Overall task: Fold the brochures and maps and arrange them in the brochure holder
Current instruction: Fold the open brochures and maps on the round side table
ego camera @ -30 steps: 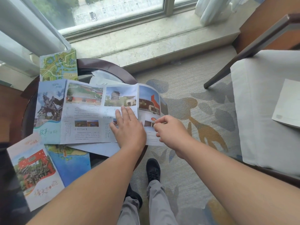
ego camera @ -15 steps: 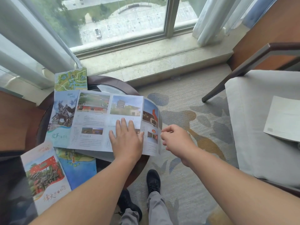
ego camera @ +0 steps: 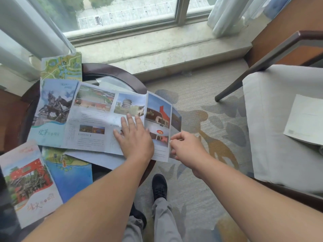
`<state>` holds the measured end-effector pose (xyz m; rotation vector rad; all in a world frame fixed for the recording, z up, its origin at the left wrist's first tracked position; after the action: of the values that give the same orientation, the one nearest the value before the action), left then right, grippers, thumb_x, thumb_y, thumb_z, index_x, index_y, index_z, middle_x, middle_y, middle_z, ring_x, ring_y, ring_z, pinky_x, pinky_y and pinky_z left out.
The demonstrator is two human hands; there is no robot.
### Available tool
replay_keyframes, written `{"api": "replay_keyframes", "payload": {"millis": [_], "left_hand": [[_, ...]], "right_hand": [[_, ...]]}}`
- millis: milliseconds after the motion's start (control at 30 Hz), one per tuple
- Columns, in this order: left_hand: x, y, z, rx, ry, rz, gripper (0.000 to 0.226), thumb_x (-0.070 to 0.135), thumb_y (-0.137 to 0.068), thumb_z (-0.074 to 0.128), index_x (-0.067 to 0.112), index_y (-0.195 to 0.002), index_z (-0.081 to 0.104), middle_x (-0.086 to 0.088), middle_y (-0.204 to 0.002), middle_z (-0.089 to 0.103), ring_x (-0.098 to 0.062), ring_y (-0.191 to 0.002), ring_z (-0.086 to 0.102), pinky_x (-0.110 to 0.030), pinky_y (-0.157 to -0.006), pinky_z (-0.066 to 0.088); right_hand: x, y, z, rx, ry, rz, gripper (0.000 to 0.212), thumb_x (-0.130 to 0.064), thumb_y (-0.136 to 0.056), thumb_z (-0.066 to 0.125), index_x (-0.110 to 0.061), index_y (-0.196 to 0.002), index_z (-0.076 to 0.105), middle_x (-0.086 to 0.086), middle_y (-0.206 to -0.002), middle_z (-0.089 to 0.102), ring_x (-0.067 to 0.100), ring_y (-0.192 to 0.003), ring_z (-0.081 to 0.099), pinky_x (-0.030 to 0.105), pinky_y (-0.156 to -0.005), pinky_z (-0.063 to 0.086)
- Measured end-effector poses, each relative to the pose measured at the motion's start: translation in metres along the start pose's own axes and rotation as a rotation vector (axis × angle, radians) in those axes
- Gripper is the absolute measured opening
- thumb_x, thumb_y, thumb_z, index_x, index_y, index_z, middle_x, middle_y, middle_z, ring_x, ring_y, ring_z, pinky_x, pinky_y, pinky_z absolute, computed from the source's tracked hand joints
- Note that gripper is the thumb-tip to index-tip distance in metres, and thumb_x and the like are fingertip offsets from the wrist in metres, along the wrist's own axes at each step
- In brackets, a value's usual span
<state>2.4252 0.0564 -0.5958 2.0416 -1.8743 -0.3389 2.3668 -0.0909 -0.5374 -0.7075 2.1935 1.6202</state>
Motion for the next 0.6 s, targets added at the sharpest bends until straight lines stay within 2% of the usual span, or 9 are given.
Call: {"api": "replay_keyframes", "payload": {"millis": [133, 267, 400, 467, 533, 600], "left_hand": [[-0.001, 0.012, -0.028, -0.01, 0.202, -0.023, 0.052, 0.037, -0.105, 0.015, 0.027, -0.156, 0.014, -0.002, -0.165, 0.006, -0.022, -0.151, -0.004, -0.052, -0.119, 0.002], [-0.014, 0.032, -0.087, 0.049, 0.498, -0.018, 0.048, 0.035, -0.106, 0.02, 0.031, -0.153, 0.026, 0.004, -0.162, 0.022, -0.019, -0.151, 0.006, -0.049, -0.12, 0.004], [-0.047, 0.055, -0.161, 0.097, 0.748, 0.014, 0.044, 0.035, -0.106, 0.027, 0.03, -0.146, 0.043, 0.004, -0.152, 0.043, -0.021, -0.145, 0.028, -0.047, -0.118, 0.022], [-0.06, 0.069, -0.197, 0.107, 0.853, 0.014, 0.039, 0.035, -0.106, 0.03, 0.032, -0.136, 0.054, 0.007, -0.139, 0.056, -0.018, -0.135, 0.043, -0.045, -0.112, 0.034], [-0.073, 0.084, -0.231, 0.129, 0.96, -0.002, 0.033, 0.034, -0.106, 0.034, 0.038, -0.118, 0.064, 0.019, -0.115, 0.067, -0.006, -0.116, 0.058, -0.036, -0.095, 0.046], [-0.087, 0.1, -0.261, 0.149, 1.031, -0.021, 0.033, 0.036, -0.105, 0.035, 0.04, -0.105, 0.067, 0.026, -0.097, 0.07, 0.008, -0.093, 0.062, -0.026, -0.078, 0.047]], "right_hand": [[-0.014, 0.004, -0.004, -0.004, 0.002, -0.02, 0.009, -0.022, -0.089, 0.051, -0.025, -0.09, 0.06, 0.001, -0.094, 0.064, 0.025, -0.094, 0.066, 0.047, -0.086, 0.057], [-0.039, 0.015, -0.011, 0.011, 0.004, -0.063, 0.007, -0.024, -0.091, 0.052, -0.028, -0.09, 0.058, 0.0, -0.092, 0.063, 0.023, -0.091, 0.065, 0.048, -0.088, 0.056], [-0.079, 0.035, -0.009, 0.001, 0.009, -0.121, 0.009, -0.034, -0.091, 0.054, -0.026, -0.093, 0.058, 0.001, -0.092, 0.063, 0.021, -0.085, 0.061, 0.046, -0.085, 0.054], [-0.1, 0.046, -0.004, -0.015, -0.003, -0.152, 0.021, -0.042, -0.089, 0.057, -0.024, -0.099, 0.058, 0.001, -0.099, 0.064, 0.021, -0.087, 0.061, 0.046, -0.085, 0.053], [-0.121, 0.059, 0.004, -0.036, -0.011, -0.189, 0.042, -0.054, -0.087, 0.058, -0.022, -0.116, 0.056, 0.0, -0.117, 0.061, 0.021, -0.1, 0.061, 0.044, -0.09, 0.052], [-0.142, 0.072, 0.013, -0.062, -0.022, -0.232, 0.065, -0.061, -0.086, 0.059, -0.023, -0.136, 0.047, 0.0, -0.135, 0.053, 0.02, -0.115, 0.054, 0.039, -0.096, 0.046]]}}
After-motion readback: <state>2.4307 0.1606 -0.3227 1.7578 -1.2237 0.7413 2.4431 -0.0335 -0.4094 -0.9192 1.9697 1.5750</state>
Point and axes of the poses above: each hand's wrist, its own y-axis away from the middle knuckle, its own z-axis out of the palm, x = y × z, the point moved 5 cm from there along -y, towards the middle knuckle
